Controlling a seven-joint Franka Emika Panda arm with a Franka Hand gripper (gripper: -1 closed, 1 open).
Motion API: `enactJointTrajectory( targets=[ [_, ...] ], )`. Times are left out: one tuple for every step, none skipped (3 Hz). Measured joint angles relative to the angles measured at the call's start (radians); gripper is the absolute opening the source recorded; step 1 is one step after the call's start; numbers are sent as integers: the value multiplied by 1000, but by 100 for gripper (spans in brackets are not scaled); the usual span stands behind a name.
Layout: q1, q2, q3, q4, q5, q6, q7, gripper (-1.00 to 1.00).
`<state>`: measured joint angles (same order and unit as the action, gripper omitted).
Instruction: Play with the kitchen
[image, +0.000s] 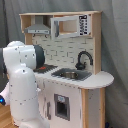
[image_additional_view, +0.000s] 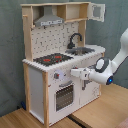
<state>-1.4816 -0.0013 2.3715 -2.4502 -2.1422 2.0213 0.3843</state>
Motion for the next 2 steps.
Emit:
enactJointTrajectory(
  targets=[
    [0, 4, -1, 0, 0, 6, 122, -100],
    [0, 7, -3, 0, 0, 12, 225, -100]
  ],
)
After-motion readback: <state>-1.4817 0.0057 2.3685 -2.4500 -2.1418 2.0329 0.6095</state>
